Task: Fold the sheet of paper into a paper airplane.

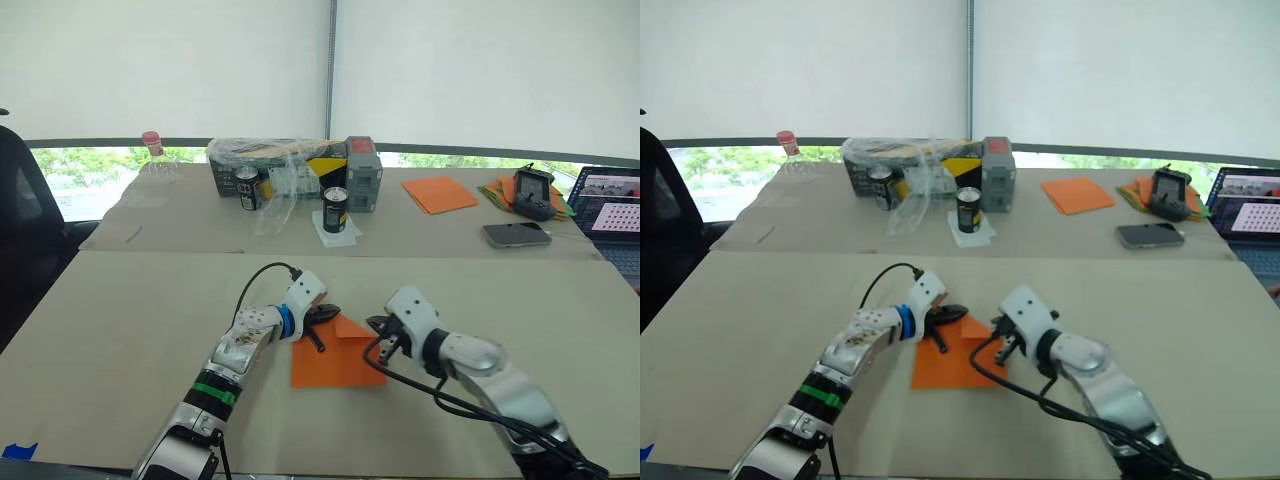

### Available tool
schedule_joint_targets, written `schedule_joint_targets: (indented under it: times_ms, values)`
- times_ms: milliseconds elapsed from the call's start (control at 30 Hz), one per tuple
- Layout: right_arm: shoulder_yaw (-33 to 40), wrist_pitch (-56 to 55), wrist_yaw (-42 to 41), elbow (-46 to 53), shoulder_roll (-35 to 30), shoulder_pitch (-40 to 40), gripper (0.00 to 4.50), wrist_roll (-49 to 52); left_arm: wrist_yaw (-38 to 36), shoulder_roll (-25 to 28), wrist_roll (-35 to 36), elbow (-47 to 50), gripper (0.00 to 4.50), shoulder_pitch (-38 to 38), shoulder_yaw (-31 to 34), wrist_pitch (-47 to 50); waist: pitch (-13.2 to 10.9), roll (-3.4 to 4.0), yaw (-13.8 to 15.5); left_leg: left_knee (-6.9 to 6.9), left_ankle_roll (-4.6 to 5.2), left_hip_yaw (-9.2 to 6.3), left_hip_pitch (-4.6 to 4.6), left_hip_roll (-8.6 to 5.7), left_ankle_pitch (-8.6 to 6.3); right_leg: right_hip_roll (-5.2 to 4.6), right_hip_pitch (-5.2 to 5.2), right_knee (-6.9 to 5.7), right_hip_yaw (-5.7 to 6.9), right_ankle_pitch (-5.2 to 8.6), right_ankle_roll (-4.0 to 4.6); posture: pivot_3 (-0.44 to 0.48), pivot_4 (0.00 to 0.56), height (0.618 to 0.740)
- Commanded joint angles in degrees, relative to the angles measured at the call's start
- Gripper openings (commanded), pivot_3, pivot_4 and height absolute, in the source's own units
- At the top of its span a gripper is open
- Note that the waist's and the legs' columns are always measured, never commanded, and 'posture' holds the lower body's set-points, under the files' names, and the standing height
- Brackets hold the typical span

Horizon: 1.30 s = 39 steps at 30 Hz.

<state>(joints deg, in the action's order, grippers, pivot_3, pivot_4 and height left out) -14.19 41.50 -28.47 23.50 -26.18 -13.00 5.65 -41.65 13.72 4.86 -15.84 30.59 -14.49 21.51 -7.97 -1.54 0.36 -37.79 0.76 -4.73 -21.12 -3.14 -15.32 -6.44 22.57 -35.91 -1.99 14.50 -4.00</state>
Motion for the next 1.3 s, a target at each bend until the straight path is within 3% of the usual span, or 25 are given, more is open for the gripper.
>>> schedule_joint_targets:
  times_ms: [33, 133, 300, 500, 600, 700, 900, 1000, 1300]
  values:
    - [-2.8, -0.9, 0.7, -1.8, 2.2, -0.4, 0.01, -0.9, -0.1, 1.5, 0.1, -0.2, 0.0, -2.2, 1.0, 2.1, 0.0, 0.0, -0.2, 0.0, -0.02, 0.01, -0.07, -0.01, 0.01, -0.02, 0.11, -0.04, -0.03, -0.01, 0.01, 0.0, 0.15, 0.739]
    - [-5.3, -0.6, 0.7, -5.2, 3.4, 0.1, 0.01, -1.8, 0.6, 1.6, 0.3, 1.0, 0.0, -2.7, 1.6, 1.7, 0.0, 0.0, -0.7, 0.0, -0.03, 0.08, -0.18, 0.0, 0.02, -0.02, 0.36, -0.14, -0.14, -0.02, 0.04, 0.0, 0.15, 0.739]
    - [-6.5, -0.6, -0.4, -8.5, 3.4, 0.8, 0.01, -2.3, 2.4, 3.3, 6.0, 7.9, 0.0, -3.4, 9.4, 8.8, 0.0, 0.0, -1.4, 0.0, -0.04, 0.08, -0.15, 0.01, 0.02, 0.07, 0.37, -0.2, -0.12, -0.04, 0.07, 0.0, 0.15, 0.739]
    - [-6.6, -1.4, -1.8, -10.4, 4.3, -0.8, 0.01, -2.1, 6.3, 8.1, 15.5, 17.1, 0.0, -4.6, 23.0, 22.9, 0.0, -0.01, -1.6, 0.01, -0.05, 0.07, -0.15, 0.11, 0.03, 0.17, 0.48, -0.29, -0.14, -0.08, 0.13, 0.0, 0.15, 0.739]
    - [-6.9, -1.9, -3.1, -11.1, 4.6, -1.7, 0.01, -1.9, 5.9, 10.2, 23.4, 24.7, 0.0, -8.3, 27.5, 35.9, 0.0, -0.01, -1.8, 0.01, -0.06, 0.08, -0.13, 0.11, 0.03, 0.17, 0.48, -0.29, -0.15, -0.08, 0.14, 0.0, 0.15, 0.739]
    - [-7.4, -2.1, -4.2, -11.8, 4.9, -2.5, 0.0, -1.9, 9.6, 8.1, 30.2, 29.9, 0.79, -10.6, 33.4, 47.3, 0.0, -0.01, -2.1, 0.02, -0.06, 0.08, -0.11, 0.17, 0.02, 0.14, 0.48, -0.31, -0.18, -0.08, 0.14, 0.0, 0.15, 0.739]
    - [-8.6, -2.5, -5.1, -12.8, 6.0, -3.3, 0.0, -2.4, 19.5, -1.5, 36.0, 32.4, 2.8, -9.2, 41.1, 56.7, 0.0, -0.11, -2.0, 0.02, -0.17, 0.05, -0.04, 0.19, 0.08, 0.22, 0.45, -0.33, -0.18, -0.17, 0.28, 0.0, 0.15, 0.739]
    - [-8.8, -2.5, -5.1, -12.9, 6.3, -3.5, 0.0, -2.7, 22.6, -4.7, 36.5, 32.1, 2.8, -8.3, 40.6, 58.2, 0.0, -0.13, -2.3, 0.02, -0.28, 0.06, -0.04, 0.19, 0.1, 0.25, 0.46, -0.33, -0.18, -0.19, 0.31, 0.0, 0.15, 0.739]
    - [-8.0, -1.4, -4.2, -11.4, 6.7, -2.5, 0.0, -3.4, 27.6, -6.7, 35.7, 26.4, 2.8, -5.9, 39.4, 56.4, 0.0, -0.13, -2.5, 0.07, -0.4, 0.07, -0.05, 0.21, 0.11, 0.33, 0.51, -0.32, -0.24, -0.21, 0.35, 0.0, 0.15, 0.739]
